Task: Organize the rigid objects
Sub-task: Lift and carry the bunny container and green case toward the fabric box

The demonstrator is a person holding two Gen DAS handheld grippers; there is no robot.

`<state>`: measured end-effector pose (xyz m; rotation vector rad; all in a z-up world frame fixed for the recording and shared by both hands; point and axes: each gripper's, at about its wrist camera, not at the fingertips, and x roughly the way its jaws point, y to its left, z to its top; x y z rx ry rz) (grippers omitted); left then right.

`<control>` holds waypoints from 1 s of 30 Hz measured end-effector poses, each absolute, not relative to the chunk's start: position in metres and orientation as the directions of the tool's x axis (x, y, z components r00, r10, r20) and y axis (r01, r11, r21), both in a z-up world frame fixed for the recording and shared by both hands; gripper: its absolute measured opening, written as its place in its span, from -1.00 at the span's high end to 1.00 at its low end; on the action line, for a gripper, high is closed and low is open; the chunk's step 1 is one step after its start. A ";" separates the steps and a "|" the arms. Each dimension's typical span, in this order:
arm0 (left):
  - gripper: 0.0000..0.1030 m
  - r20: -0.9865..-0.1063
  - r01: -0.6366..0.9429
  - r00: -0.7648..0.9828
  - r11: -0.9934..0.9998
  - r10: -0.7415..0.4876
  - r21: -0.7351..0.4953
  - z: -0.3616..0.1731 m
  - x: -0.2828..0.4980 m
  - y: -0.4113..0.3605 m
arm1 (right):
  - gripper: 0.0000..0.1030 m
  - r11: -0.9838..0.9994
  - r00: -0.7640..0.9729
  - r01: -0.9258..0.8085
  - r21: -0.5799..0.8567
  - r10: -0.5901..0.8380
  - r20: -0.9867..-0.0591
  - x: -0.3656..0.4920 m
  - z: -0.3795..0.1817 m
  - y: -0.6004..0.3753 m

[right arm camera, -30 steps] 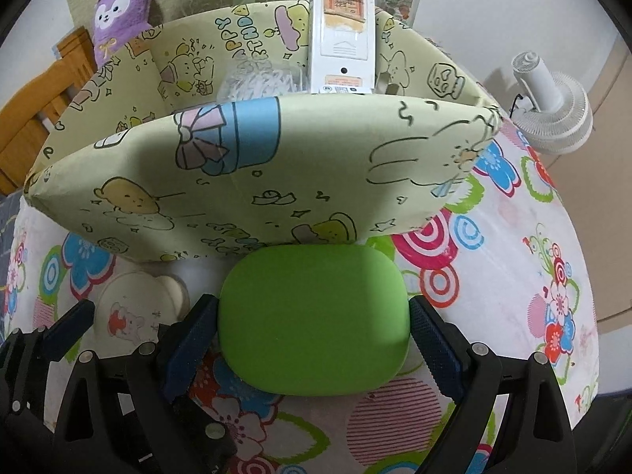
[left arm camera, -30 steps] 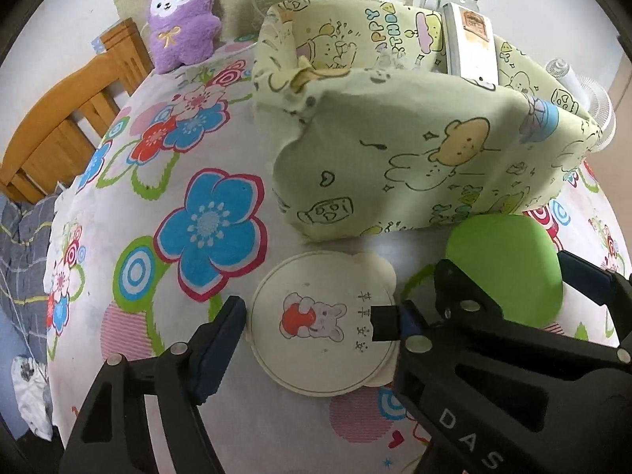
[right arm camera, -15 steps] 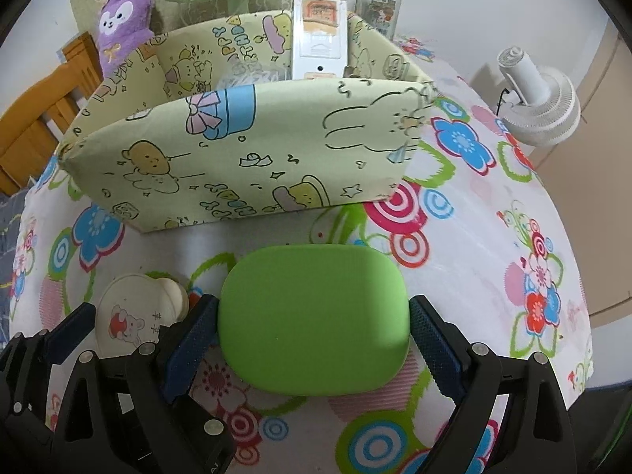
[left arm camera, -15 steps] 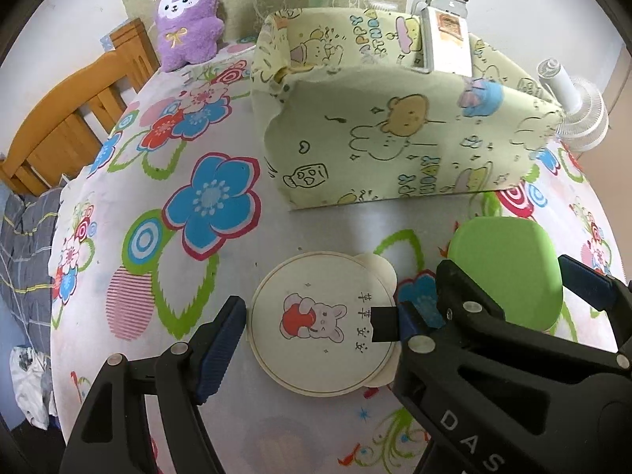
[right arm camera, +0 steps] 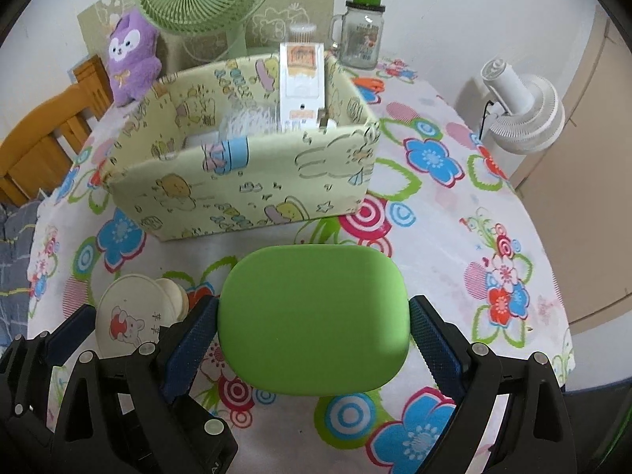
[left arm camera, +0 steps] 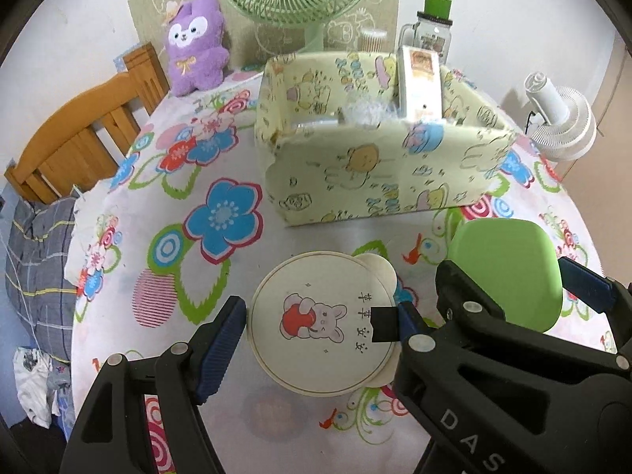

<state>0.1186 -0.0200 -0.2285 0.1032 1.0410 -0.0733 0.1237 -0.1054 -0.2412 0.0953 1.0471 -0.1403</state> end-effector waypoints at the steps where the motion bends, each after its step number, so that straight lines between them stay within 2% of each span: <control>1: -0.53 -0.861 0.111 0.508 0.993 -0.012 0.052 -0.225 0.118 -0.021 | -0.85 0.987 0.498 0.161 0.016 -0.067 -0.864 0.122 -0.237 -0.107; 30: -0.53 -0.797 0.073 0.604 0.995 0.009 0.067 -0.144 0.107 -0.029 | -0.85 0.988 0.597 0.147 0.050 -0.049 -0.801 0.107 -0.153 -0.123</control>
